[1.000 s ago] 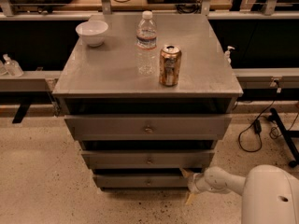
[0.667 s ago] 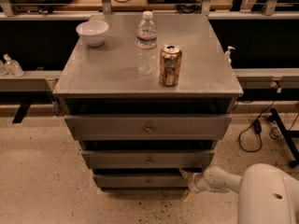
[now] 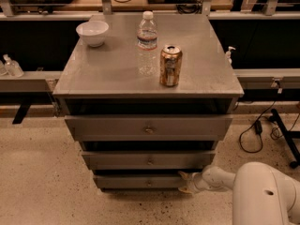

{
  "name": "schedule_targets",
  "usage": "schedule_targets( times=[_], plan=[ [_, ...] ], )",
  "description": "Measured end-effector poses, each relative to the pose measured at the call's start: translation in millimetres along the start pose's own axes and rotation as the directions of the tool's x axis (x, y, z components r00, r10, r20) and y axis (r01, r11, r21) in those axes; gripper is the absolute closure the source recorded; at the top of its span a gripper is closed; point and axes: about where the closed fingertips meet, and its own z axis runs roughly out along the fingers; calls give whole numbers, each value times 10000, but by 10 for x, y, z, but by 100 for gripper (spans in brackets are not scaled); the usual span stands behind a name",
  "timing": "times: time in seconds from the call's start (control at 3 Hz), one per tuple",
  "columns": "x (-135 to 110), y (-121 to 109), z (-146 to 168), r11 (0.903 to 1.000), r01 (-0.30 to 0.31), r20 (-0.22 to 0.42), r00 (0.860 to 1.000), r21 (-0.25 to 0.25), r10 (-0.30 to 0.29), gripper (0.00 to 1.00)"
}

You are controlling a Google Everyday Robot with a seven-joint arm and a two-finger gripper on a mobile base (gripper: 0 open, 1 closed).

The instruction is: Open bottom drawer

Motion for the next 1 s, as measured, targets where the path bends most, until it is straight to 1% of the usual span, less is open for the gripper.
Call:
schedule_targets(
  times=[0.33, 0.67, 1.0],
  plan=[
    [-6, -4, -11, 10000, -3, -1, 10000, -5, 3, 71],
    [-18, -13, -36, 10000, -2, -1, 10000, -5, 2, 69],
    [-20, -14, -40, 10000, -2, -1, 10000, -5, 2, 51]
  ],
)
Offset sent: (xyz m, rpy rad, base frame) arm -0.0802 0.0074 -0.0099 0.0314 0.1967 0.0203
